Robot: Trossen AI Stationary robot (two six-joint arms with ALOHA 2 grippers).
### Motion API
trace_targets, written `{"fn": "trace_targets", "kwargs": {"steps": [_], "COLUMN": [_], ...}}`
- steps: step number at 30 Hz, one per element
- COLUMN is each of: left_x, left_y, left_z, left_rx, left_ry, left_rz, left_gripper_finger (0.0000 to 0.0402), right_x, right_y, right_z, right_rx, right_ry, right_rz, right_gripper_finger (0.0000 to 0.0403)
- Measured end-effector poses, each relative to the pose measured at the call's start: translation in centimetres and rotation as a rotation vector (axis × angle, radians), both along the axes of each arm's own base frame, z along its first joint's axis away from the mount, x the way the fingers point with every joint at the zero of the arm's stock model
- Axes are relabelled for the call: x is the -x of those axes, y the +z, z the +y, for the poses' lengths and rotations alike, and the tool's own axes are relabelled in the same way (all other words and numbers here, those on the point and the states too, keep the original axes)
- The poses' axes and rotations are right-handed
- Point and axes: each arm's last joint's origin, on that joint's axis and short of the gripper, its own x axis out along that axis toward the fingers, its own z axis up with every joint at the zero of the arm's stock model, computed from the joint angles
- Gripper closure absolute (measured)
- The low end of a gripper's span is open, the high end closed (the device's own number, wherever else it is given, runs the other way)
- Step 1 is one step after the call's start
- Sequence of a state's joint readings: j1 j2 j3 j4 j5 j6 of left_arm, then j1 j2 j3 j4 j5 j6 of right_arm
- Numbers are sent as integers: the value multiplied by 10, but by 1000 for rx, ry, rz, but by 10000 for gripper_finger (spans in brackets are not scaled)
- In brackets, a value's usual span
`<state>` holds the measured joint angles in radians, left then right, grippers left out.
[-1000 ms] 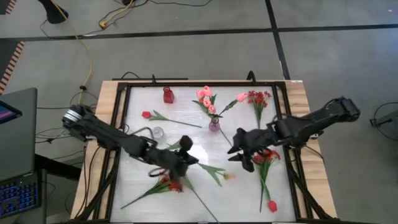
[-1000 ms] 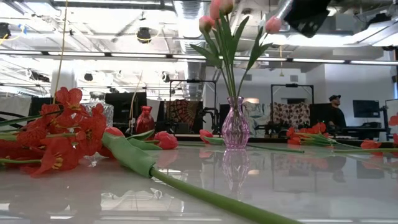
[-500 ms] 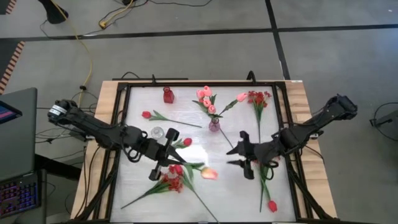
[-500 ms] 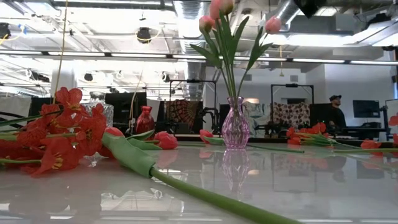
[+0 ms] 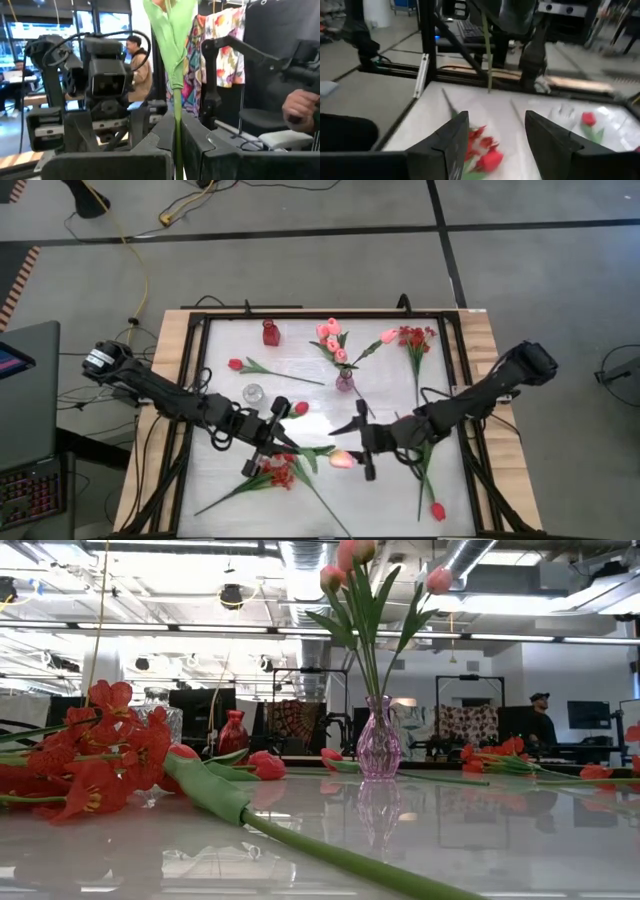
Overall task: Sort flowers into vase by color
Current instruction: Put the pink tulip into the purple vase
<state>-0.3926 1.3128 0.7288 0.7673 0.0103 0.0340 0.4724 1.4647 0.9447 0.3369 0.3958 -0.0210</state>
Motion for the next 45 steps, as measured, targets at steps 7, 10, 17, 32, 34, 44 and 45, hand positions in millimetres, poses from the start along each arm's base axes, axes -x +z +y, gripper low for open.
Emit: {"fn": "trace_targets", "kwargs": {"steps": [7,10,17,32,34,44,45], "left_x": [-7,-10,-12,-38,-40,-42,-42], "left_y": [-8,-11,-5,-27,-29,-29,-29], "left_z": [3,7,18,20,22,28,28], "left_rx": [-23,-35,-36,-12,-5,26,26], "left_ry": [65,82,116,155,161,167,167], "left_rz": [24,50,-23,-156,-159,-150,-149], "left_gripper_finger": [401,401,401,401,401,401,401], "right_x": [-15,-13,-13,-33,-33,-37,-37], "right_y": [1,6,3,-12,-11,-9,-8], "right_z": [-1,-1,-2,-8,-8,-18,-20], "right_rx": [159,211,192,21,19,30,29], "right_ry": [0,4,7,-45,-44,-74,-79], "right_rz": [-151,-191,-146,-204,-211,-239,-241], "right_gripper_finger": [184,184,184,185,184,185,185]}}
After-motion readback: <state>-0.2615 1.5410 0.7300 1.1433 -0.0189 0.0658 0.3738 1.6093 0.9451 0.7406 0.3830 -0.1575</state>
